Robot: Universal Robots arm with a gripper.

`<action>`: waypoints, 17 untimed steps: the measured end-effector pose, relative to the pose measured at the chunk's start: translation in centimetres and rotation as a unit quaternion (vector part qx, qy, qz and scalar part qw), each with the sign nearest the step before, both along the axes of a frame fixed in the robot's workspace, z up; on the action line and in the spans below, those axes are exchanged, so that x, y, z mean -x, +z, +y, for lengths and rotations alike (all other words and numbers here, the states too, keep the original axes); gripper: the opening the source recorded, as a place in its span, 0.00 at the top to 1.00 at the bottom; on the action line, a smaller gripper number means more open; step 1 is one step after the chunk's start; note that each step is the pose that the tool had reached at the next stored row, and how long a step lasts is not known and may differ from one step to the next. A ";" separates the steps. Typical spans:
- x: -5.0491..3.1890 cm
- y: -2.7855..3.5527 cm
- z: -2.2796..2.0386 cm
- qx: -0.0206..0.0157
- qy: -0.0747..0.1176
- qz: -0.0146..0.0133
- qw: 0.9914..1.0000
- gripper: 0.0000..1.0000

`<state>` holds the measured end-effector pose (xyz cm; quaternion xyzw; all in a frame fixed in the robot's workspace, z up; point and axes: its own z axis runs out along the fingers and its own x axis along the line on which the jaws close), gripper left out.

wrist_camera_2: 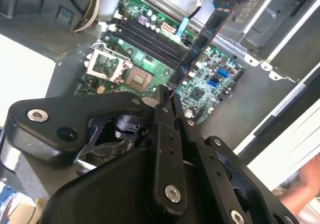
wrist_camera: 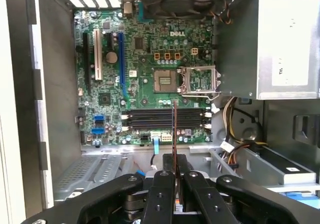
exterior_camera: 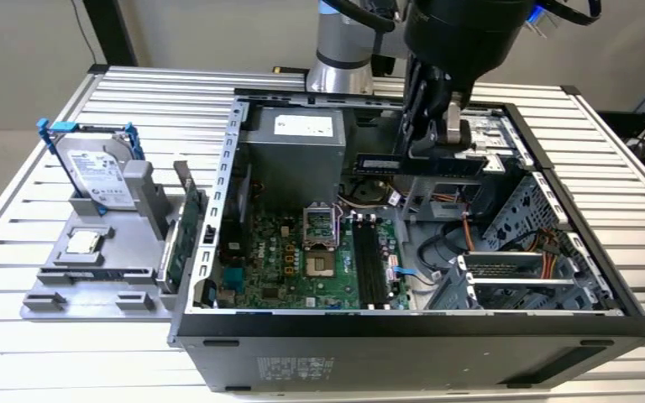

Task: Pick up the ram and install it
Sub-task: 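Pick up the ram and move it above insertion slot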

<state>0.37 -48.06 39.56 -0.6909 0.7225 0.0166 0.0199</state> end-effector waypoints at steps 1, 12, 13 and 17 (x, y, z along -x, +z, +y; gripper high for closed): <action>-0.03 0.00 0.21 0.000 0.000 0.000 1.000 1.00; -0.24 0.00 0.99 0.000 0.005 0.000 1.000 1.00; -0.25 0.00 0.99 0.000 0.005 0.000 1.000 1.00; -0.25 0.00 0.99 0.000 0.005 0.000 1.000 1.00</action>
